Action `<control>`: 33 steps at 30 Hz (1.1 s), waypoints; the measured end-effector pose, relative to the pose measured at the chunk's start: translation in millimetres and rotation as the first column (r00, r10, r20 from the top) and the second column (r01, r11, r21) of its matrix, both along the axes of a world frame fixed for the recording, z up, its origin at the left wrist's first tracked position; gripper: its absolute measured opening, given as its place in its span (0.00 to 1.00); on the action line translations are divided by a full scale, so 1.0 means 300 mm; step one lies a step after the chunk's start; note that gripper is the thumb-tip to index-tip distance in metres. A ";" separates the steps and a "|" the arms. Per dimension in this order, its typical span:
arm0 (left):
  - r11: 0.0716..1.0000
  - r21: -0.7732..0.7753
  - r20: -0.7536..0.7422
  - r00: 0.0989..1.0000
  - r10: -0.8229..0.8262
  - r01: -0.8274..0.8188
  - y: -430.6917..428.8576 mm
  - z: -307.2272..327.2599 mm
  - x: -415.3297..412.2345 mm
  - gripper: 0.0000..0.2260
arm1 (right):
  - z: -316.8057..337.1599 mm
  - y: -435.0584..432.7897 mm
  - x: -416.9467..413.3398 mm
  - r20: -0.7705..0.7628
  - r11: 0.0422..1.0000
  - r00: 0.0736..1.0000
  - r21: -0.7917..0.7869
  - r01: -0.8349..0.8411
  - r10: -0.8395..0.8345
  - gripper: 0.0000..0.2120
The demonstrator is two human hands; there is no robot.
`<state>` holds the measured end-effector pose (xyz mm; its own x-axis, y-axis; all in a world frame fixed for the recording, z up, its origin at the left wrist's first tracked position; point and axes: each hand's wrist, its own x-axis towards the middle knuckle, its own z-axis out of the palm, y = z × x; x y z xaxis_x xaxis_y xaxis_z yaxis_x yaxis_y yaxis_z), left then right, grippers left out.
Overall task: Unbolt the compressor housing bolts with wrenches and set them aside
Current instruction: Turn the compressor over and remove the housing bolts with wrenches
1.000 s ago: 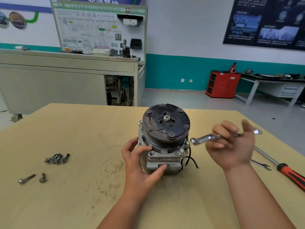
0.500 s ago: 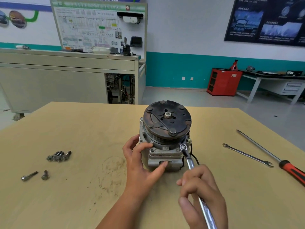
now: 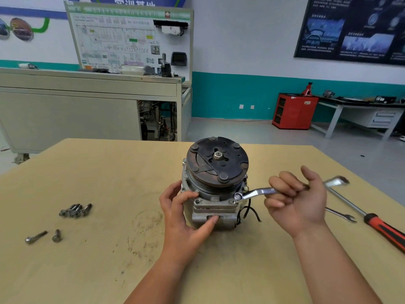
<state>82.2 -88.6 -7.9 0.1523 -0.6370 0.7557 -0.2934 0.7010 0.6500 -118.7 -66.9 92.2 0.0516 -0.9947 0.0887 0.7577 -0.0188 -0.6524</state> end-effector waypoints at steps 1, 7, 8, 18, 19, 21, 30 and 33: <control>1.000 0.001 0.001 1.000 0.007 -0.007 -0.001 0.000 0.002 0.24 | -0.004 -0.022 -0.005 0.040 0.999 0.999 -0.025 -0.034 0.035 0.17; 0.999 0.009 0.006 0.999 0.037 -0.037 0.030 0.022 -0.007 0.22 | -0.132 -0.005 -0.164 0.118 0.971 0.993 -0.239 0.020 0.009 0.14; 0.998 -0.028 -0.011 0.998 0.063 -0.063 0.049 0.038 -0.013 0.20 | -0.168 -0.008 -0.187 -0.045 0.953 0.966 -0.181 0.243 -0.255 0.14; 0.798 0.548 0.445 0.722 -0.530 0.249 0.215 -0.007 -0.347 0.20 | -0.291 -0.155 -0.247 -0.943 0.999 -0.332 -0.041 0.018 -0.033 0.05; 0.799 0.565 0.439 0.745 -0.502 0.205 0.213 -0.024 -0.362 0.20 | -0.272 -0.165 -0.240 -0.912 0.999 -0.408 -0.039 -0.019 -0.043 0.05; 0.763 0.620 0.443 0.721 -0.533 0.183 0.218 -0.043 -0.362 0.20 | -0.253 -0.173 -0.226 -0.851 0.994 -0.519 -0.026 -0.106 -0.078 0.02; 0.900 0.337 -0.283 0.942 -0.182 0.276 0.238 0.013 -0.233 0.27 | -0.132 -0.008 -0.036 -0.717 0.730 0.152 -0.681 0.054 -0.680 0.10; 0.913 0.322 -0.326 0.935 -0.142 0.252 0.233 0.056 -0.215 0.27 | -0.101 0.048 0.072 -0.765 0.783 0.212 -0.622 0.001 -0.608 0.11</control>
<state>17.7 -18.8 9.0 0.1723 -0.8925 0.4168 0.0658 0.4326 0.8992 -97.0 -52.5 61.8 0.0965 -0.7986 0.5940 -0.4768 -0.5610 -0.6767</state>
